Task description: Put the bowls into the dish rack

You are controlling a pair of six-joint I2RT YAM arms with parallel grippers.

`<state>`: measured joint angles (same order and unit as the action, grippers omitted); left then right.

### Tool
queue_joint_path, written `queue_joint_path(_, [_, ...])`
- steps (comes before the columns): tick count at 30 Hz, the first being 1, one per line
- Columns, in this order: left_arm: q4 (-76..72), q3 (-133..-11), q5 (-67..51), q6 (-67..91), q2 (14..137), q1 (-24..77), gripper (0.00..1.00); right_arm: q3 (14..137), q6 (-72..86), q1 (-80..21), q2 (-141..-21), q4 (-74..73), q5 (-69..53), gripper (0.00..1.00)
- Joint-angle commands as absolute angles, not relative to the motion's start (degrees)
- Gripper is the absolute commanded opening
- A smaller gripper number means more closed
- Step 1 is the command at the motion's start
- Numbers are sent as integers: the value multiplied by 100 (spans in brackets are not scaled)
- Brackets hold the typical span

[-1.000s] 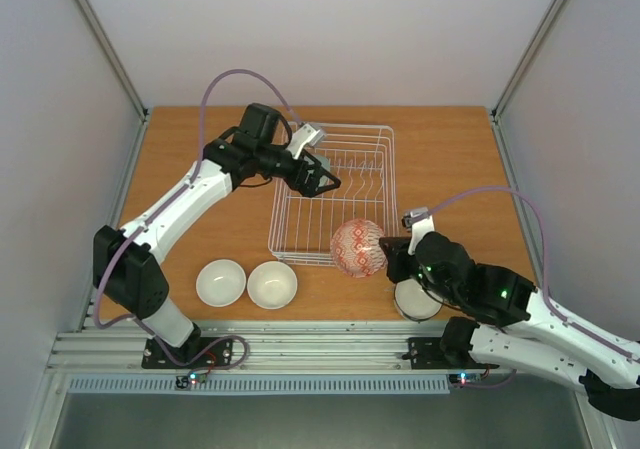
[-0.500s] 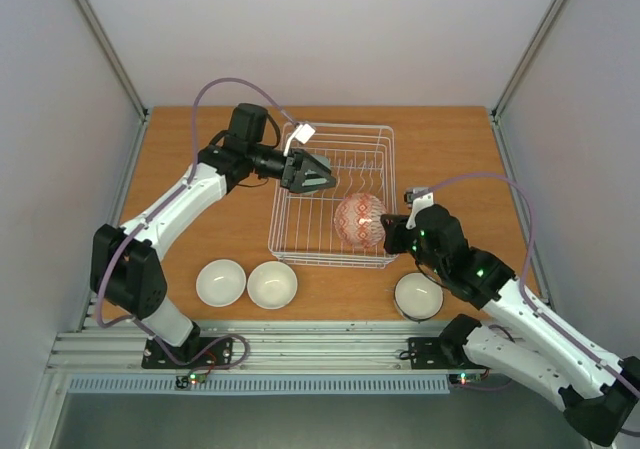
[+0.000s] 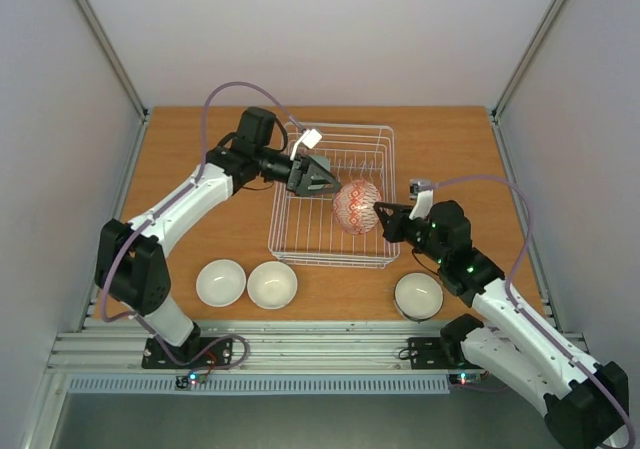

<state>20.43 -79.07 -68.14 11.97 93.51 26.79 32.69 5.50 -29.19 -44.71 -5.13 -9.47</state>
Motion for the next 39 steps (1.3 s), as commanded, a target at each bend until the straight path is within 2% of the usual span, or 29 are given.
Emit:
queue_joint_path(1, [2423,-8133,-6583,762,9454,2844,99,3053,807,-2722,-4414,887,-1583,1])
queue_joint_path(8, [2834,-8287,-6339,389,9610,3079,99,2523,1004,-2422,-4374,2069,-2049,1])
queue_joint_path(12, [2910,-8314,-6346,327,9635,3082,99,2397,923,-2348,-4275,2162,-1938,1])
queue_joint_path(19, [2935,-8325,-6404,282,9662,3085,92,2258,864,-2303,-4194,2287,-1805,1])
queue_joint_path(27, [2921,-8341,-6618,299,9775,3091,63,2155,945,-2277,-4397,2661,-1895,1])
queue_joint_path(30, [2927,-8349,-6644,290,9797,3087,49,2136,992,-2268,-4501,2783,-1920,1])
queue_joint_path(34, [2946,-8380,-6525,299,9838,3093,4,2127,1011,-2259,-4617,2880,-1961,1])
queue_joint_path(36, [2969,-8385,-6471,290,9859,3090,0,2131,1009,-2259,-4652,2891,-1965,4])
queue_joint_path(39, [3003,-8398,-6375,248,9887,3092,0,2142,974,-2250,-4650,2860,-1978,18])
